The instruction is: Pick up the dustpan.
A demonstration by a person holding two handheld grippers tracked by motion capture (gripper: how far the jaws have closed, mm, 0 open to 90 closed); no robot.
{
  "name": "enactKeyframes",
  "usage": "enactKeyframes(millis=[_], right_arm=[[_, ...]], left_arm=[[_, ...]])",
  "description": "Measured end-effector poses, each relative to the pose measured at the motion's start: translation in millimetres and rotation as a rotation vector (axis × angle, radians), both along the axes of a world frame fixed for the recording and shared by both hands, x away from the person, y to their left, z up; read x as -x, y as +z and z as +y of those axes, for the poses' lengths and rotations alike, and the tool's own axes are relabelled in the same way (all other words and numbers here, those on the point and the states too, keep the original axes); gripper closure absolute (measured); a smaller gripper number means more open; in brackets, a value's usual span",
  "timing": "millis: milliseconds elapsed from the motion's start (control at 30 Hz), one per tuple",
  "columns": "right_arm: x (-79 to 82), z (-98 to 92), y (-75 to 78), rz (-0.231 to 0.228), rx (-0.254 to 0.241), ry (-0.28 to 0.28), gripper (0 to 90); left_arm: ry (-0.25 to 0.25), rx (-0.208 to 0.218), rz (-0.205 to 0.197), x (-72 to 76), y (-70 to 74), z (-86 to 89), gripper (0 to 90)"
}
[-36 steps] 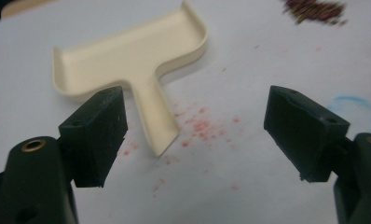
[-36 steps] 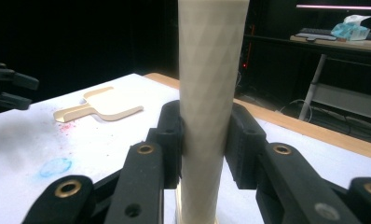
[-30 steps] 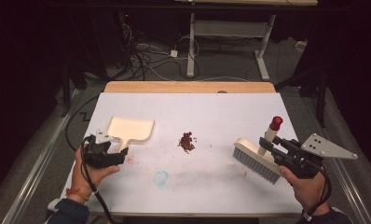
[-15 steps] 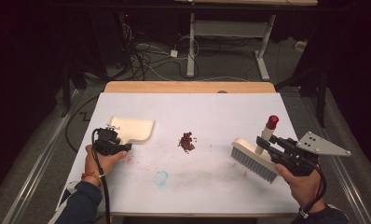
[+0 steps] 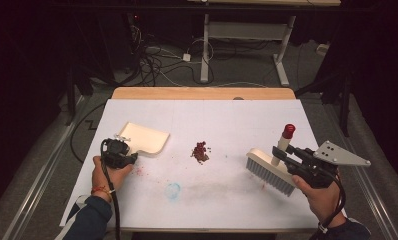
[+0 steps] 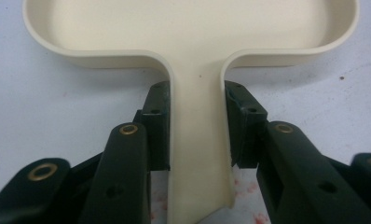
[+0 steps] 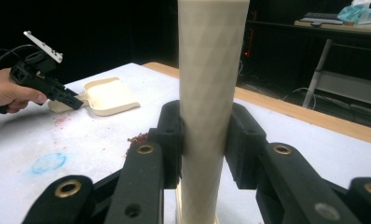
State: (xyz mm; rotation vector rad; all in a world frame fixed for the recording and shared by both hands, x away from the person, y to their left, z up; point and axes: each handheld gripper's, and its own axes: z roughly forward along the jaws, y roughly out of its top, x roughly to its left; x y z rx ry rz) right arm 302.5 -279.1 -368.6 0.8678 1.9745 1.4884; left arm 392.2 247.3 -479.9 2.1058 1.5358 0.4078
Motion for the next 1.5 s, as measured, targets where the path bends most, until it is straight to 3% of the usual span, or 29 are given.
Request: enactKeyframes(millis=[233,467,633,733,1200,1500], right_arm=[[0.5,-0.4,1.3,-0.013,0.010,0.006,70.4],[-0.1,-2.8,1.4,-0.009,-0.003,-0.004,70.3],[-0.3,-4.4,1.6,-0.016,-0.006,-0.014,70.3],[-0.3,-5.3,1.7,-0.015,-0.008,-0.018,70.3],[-3.0,-7.4,-0.6,-0.005,-0.025,-0.037,70.4],[-3.4,-3.7,-3.0,-0.006,-0.018,-0.036,70.4]], left_arm=[[-0.049,-0.017,0.003,4.5,7.1,0.5,64.2],[-0.093,-0.035,-0.050,13.5,23.9,-2.6,64.3],[-0.131,-0.023,-0.071,24.7,33.1,-2.5,64.3],[-0.172,-0.045,-0.070,34.8,35.4,-4.4,64.3],[-0.399,-0.036,-0.016,78.1,37.6,-28.5,64.3],[-0.478,-0.045,0.013,85.8,32.7,-46.2,64.2]])
